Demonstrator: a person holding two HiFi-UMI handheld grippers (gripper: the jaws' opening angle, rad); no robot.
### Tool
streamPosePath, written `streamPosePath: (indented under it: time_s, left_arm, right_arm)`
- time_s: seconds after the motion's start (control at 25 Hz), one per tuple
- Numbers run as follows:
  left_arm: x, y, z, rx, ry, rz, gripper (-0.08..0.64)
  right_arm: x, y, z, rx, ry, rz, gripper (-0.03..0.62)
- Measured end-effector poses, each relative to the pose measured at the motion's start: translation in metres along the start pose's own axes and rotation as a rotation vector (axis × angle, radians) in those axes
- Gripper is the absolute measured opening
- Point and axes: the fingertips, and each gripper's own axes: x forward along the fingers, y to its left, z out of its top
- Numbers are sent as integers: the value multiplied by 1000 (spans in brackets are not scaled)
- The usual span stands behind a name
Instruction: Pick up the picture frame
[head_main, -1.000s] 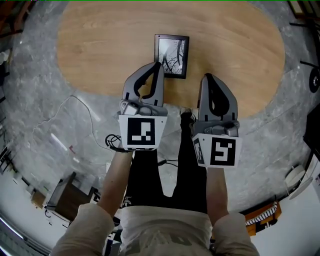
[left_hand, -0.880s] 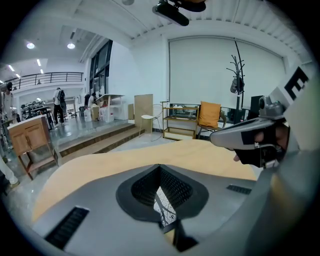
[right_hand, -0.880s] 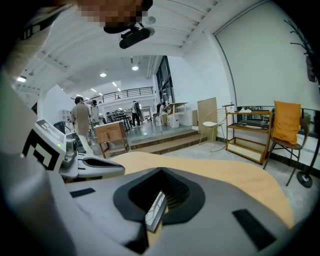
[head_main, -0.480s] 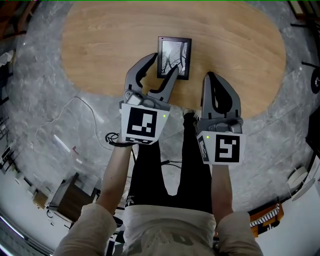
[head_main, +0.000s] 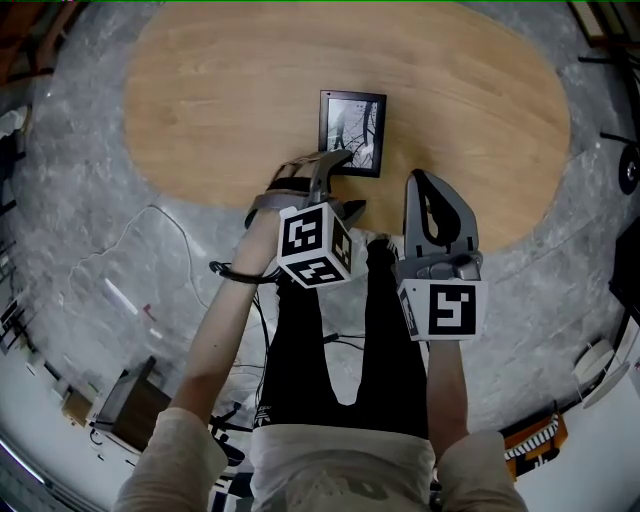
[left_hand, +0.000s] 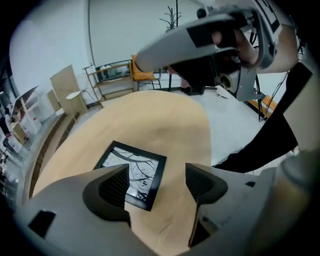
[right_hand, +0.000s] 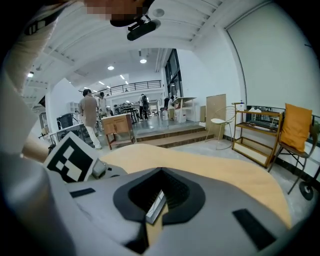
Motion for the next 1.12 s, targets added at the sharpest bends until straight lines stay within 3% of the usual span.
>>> streamPosePath:
  time_s: [0.12,0.48,0.72,1.12]
  left_arm:
    - [14,-11,-13,-14,65,-74,382]
    - [31,-33,-35,14,179,-201,382]
    - [39,-37,-36,-19,155,-221,388]
    - [36,-49,-36,8,144,-206,390]
  right_arm:
    - [1,0,-3,2,13,1,5]
    - [-2,6,-14,25,33,20,5]
    - [-2,7,-19,34,36,29,5]
    - [-7,13,-18,34,31,44,5]
